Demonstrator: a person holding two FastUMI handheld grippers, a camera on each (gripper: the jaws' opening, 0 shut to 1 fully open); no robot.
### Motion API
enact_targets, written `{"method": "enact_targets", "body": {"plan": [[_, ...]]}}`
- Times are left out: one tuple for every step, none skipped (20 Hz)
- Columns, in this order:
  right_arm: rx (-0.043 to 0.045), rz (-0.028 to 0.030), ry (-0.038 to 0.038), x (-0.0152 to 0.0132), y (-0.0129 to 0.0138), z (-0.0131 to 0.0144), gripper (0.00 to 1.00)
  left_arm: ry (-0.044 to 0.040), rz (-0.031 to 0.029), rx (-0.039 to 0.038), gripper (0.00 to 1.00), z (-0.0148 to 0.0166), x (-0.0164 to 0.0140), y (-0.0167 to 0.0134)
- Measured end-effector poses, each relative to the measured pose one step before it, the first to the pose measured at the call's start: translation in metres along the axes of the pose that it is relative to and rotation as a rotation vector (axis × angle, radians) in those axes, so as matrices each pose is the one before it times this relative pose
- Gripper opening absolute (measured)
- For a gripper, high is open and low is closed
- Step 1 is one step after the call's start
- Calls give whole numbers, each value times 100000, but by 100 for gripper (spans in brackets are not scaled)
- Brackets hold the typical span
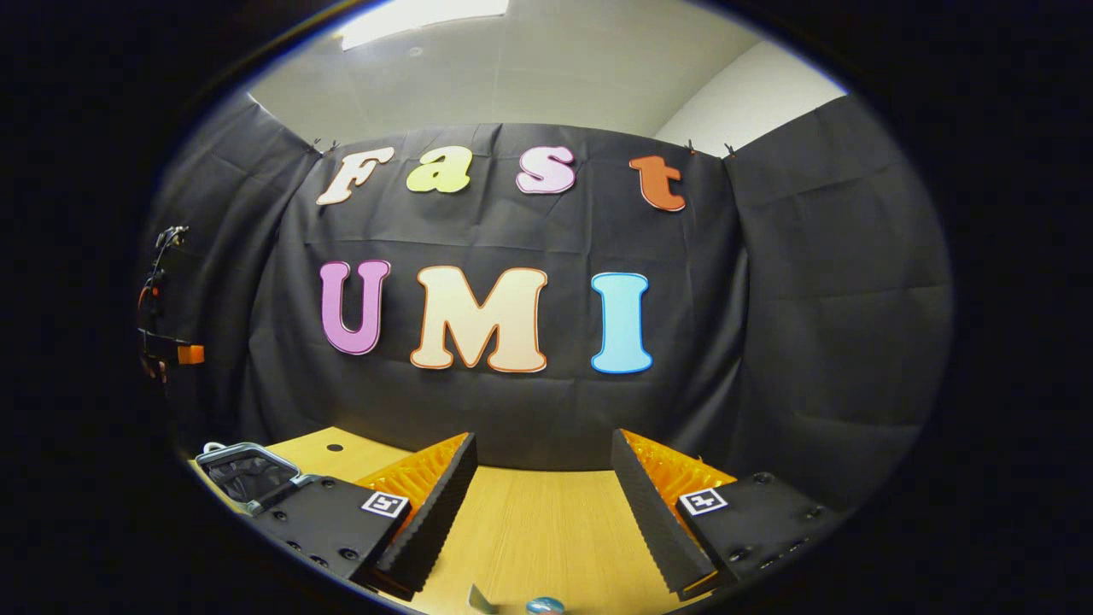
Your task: First open the suitcase, pack the skin care products into it, and then close the suitcase.
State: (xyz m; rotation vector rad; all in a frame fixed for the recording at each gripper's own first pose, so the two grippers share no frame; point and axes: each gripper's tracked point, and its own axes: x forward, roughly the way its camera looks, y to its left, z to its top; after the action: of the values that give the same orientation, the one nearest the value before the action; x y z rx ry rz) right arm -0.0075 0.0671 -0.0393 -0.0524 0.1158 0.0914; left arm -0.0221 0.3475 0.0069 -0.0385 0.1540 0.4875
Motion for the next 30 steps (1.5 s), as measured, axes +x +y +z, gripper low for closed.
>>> {"method": "enact_targets", "body": {"plan": [[433,138,-371,-156,-602,36,99,-826,-1763,-220,91,197,-582,-1140],[576,50,-410,-138,-561,157,99,-581,-1747,-414,93,365,-519,-1332],[504,61,-374,-262,-570,128,99,-900,-2418,-272,93,442,-550,-1559],[412,51,-412,-176,-476,178,99,-792,-2240,383,93,332,-557,-1618],[339,143,-219,-148,-482,27,99,-1010,-2084,1195,91,234,-600,-1297],[518,61,-250,-153,-442,75,99,-180,-1873,981,90,52,-554,-1285],[1026,393,-697,-274,-359,181,99,52,-2361,67,91,11,-567,-1575],[928,382,-494,-142,-306,187,99,113,-2925,-474,91,-196,-647,-1578],[406,-48,-428,-167,-447,-29,96,493,-2971,-917,91,-259,-594,-1670],[157,79,-133,-91,-374,-12,99,619,-2746,-444,93,-468,-519,-1537],[272,393,327,-274,-134,-151,99,997,-2547,-147,93,-571,-497,-1679],[474,743,21,-224,-165,-66,99,742,-3007,284,93,-626,-265,-1772],[225,633,-233,-308,-153,64,99,1425,-2364,510,93,-676,-196,-1675],[-113,543,-272,-221,-227,125,99,1276,-2373,136,93,-650,-149,-1373],[-351,337,-358,-308,-297,-36,99,1494,-2900,293,93,-765,-153,-1680],[-466,155,-220,-274,-401,75,99,1477,-1940,-315,93,-733,-212,-1258],[-310,33,37,-224,-370,-74,99,1650,-2632,-529,93,-1005,-186,-1535],[54,-88,305,-192,-365,-110,99,1505,-2269,-141,94,-868,-54,-1348],[124,-23,518,-261,-325,-170,99,1873,-2122,-32,91,-1060,-11,-1565],[-61,-276,492,-243,-478,-160,99,2082,-1998,326,94,-1108,185,-1300],[-293,-341,387,-283,-494,-146,99,2710,-2343,328,94,-1335,167,-1400],[-403,-358,375,-156,-486,-101,99,2443,-2218,232,94,-1423,68,-1349],[-366,-396,285,-265,-425,-192,99,2718,-3421,143,94,-1502,414,-1628],[-220,-341,496,-184,-450,-125,99,3295,-2276,-283,94,-1504,407,-1225],[-39,-145,332,-236,-350,-93,99,3536,-2186,-192,93,-1659,374,-1150],[-309,-316,158,-183,-356,1,99,3116,-1625,-152,94,-1299,350,-1010],[-560,-401,109,-195,-468,-94,99,3060,-1613,3,94,-1297,439,-879],[-667,-314,179,-132,-378,-85,99,2885,-1530,206,94,-1208,429,-900],[-610,-432,428,-150,-379,-252,99,2581,-1194,183,94,-1181,385,-643],[-367,-453,575,-84,-385,-202,99,2308,-1155,77,94,-1023,361,-610]]}}
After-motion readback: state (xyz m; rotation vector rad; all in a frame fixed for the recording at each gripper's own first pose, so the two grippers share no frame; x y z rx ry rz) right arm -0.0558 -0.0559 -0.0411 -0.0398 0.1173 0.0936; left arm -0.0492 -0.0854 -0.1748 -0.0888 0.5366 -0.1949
